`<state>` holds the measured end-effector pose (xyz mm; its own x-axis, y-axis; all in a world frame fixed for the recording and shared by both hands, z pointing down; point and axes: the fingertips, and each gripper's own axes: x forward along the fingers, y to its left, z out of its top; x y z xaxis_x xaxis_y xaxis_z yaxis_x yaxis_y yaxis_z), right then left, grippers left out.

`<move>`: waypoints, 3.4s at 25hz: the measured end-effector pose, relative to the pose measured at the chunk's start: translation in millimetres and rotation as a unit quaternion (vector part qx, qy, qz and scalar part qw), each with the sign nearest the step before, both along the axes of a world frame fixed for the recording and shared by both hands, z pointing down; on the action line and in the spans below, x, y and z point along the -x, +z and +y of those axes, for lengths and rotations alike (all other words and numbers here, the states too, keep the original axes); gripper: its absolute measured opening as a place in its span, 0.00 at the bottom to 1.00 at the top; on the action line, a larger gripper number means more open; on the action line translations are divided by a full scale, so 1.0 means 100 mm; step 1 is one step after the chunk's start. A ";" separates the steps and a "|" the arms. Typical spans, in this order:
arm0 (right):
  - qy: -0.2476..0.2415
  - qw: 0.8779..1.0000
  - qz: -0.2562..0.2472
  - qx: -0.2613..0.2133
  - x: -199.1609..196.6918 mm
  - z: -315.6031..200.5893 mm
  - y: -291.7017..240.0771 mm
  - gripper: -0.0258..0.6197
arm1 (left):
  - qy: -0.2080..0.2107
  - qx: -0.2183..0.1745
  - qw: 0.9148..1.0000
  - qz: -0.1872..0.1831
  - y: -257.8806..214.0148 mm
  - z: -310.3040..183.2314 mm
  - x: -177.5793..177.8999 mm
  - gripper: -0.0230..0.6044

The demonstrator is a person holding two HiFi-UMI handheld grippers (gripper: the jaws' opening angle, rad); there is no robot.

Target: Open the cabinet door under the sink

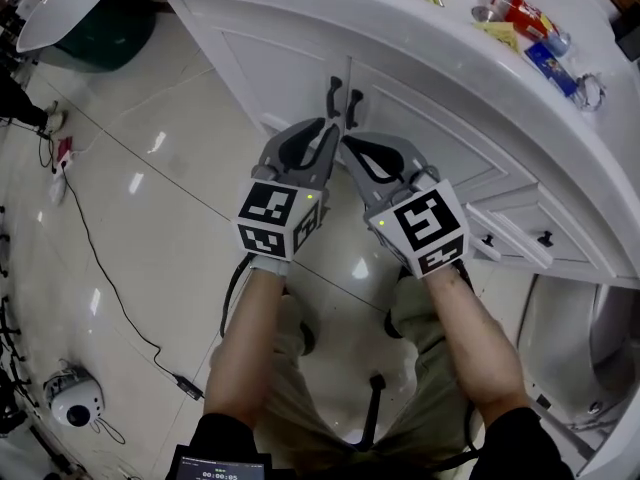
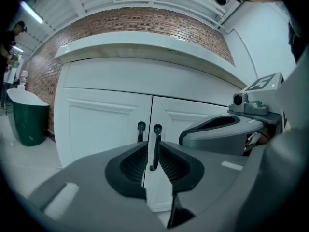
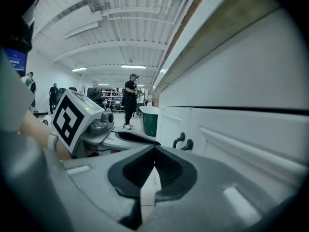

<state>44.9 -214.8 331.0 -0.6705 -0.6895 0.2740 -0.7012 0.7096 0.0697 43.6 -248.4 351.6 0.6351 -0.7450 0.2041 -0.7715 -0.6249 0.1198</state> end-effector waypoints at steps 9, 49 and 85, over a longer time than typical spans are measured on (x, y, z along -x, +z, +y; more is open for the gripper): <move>0.028 0.999 -0.011 0.030 -0.15 -0.26 0.12 0.03 | -0.013 0.014 1.000 0.008 0.11 -0.27 0.03 0.19; -0.008 1.000 0.012 0.005 -0.37 -0.22 0.03 0.03 | -0.040 0.004 0.999 -0.025 0.19 -0.53 -0.05 0.14; 0.010 0.999 -0.045 0.010 -0.05 -0.38 -0.13 0.03 | 0.015 0.012 0.998 -0.054 0.19 -0.09 0.36 0.13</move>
